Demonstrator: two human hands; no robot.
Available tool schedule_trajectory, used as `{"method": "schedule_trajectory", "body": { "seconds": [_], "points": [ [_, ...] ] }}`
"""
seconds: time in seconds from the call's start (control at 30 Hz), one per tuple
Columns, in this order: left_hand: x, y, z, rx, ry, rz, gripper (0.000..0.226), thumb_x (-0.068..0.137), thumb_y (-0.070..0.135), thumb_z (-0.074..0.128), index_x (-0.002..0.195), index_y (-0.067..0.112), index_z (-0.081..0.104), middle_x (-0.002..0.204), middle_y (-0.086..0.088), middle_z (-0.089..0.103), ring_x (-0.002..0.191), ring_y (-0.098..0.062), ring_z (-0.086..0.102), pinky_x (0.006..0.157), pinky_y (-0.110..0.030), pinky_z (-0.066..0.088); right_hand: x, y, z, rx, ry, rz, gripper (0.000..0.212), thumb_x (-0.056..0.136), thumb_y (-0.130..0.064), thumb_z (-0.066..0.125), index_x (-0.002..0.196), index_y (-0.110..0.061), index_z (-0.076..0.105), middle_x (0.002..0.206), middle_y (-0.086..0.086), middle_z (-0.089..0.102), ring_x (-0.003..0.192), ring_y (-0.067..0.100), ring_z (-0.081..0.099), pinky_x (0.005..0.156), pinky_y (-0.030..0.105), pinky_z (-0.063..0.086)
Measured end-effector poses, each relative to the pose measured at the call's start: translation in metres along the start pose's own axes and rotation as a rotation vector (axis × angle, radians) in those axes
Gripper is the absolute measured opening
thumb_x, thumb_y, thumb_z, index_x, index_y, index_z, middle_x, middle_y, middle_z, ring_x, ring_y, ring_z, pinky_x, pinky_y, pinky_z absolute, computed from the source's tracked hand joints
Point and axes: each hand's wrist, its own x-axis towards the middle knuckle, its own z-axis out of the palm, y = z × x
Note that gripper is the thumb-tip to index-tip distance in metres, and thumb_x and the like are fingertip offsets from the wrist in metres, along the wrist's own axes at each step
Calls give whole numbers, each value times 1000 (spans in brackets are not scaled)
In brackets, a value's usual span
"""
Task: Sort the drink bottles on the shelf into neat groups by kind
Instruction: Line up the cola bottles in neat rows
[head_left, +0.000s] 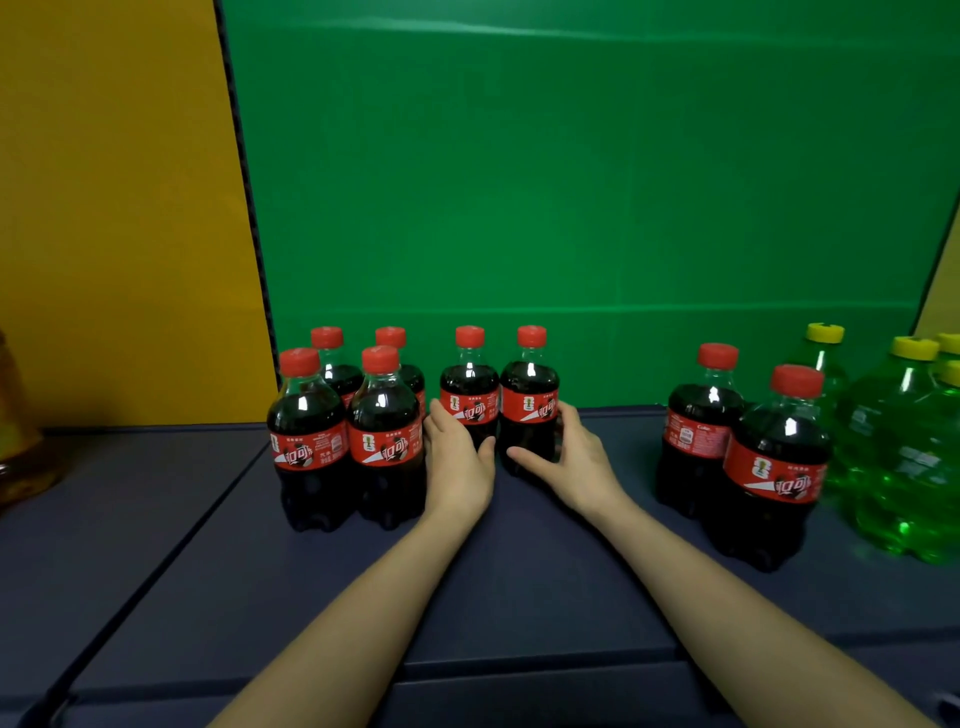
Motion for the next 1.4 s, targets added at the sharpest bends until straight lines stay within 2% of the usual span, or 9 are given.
{"method": "schedule_trajectory", "body": {
  "seconds": [0.17, 0.33, 0.47, 0.6, 0.7, 0.83, 1.0, 1.27, 1.4],
  "points": [
    [-9, 7, -8, -6, -83, -6, 84, 87, 10, 59, 145, -4, 0, 153, -20, 10, 143, -31, 10, 117, -37, 13, -12, -11, -12, 27, -8, 36, 84, 77, -26, 73, 143, -9, 24, 142, 6, 43, 131, 20, 41, 108, 33, 33],
    [-40, 17, -19, -64, -227, 42, 90, 87, 17, 62, 147, 4, -5, 157, -10, -9, 145, -21, -8, 115, -29, -1, -53, -26, -47, 37, 7, 1, 59, 85, -14, 64, 136, -11, 34, 138, 2, 45, 120, 10, 45, 103, 22, 35],
    [-68, 28, -20, -83, -374, 197, 80, 88, 24, 61, 147, 12, 8, 156, -1, 8, 143, -14, 9, 111, -22, 11, -102, -34, -82, 82, 47, -93, 36, 86, -4, 60, 117, -19, 51, 118, -8, 58, 104, 4, 57, 92, 16, 44],
    [-72, 49, -2, -152, -526, 245, 69, 87, 29, 62, 143, 17, 24, 149, 3, 27, 135, -13, 28, 106, -24, 25, -134, -28, -105, 42, 415, -187, 31, 80, 1, 66, 101, -21, 58, 101, -7, 62, 91, 2, 58, 76, 14, 45],
    [-72, 65, 26, -220, -576, 246, 74, 86, 28, 64, 144, 16, 20, 152, 2, 23, 138, -14, 26, 107, -24, 24, -129, -8, -114, -96, 644, -115, 69, 71, -11, 78, 127, -20, 39, 125, -5, 41, 107, 2, 42, 93, 15, 34],
    [-71, 85, 64, -276, -604, 239, 76, 87, 18, 62, 146, 14, 15, 152, -1, 24, 140, -15, 24, 109, -24, 22, -109, 18, -125, -133, 552, 28, 104, 64, -19, 83, 144, -14, 17, 139, -5, 25, 130, 7, 24, 108, 26, 21],
    [-74, 100, 97, -354, -552, 232, 74, 89, 6, 53, 147, 16, 10, 150, 0, 26, 137, -13, 26, 112, -25, 19, -102, 47, -145, 66, 287, 186, 63, 64, -27, 83, 117, -24, 49, 111, -8, 63, 104, 9, 59, 93, 33, 47],
    [-57, 109, 128, -359, -556, 166, 103, 63, 28, 66, 145, 16, 5, 143, -6, 32, 133, -20, 32, 112, -41, 29, -94, 66, -155, 231, 437, 242, 71, 65, -21, 82, 117, -24, 34, 121, 4, 53, 110, 19, 53, 92, 33, 44],
    [-50, 115, 143, -332, -368, 105, 103, 54, 37, 83, 133, 12, 21, 132, -5, 37, 124, -20, 40, 106, -39, 36, -94, 70, -155, 318, 382, 229, 70, 71, -9, 75, 120, -31, 29, 118, 0, 54, 107, 17, 53, 86, 29, 41]
  ]
}}
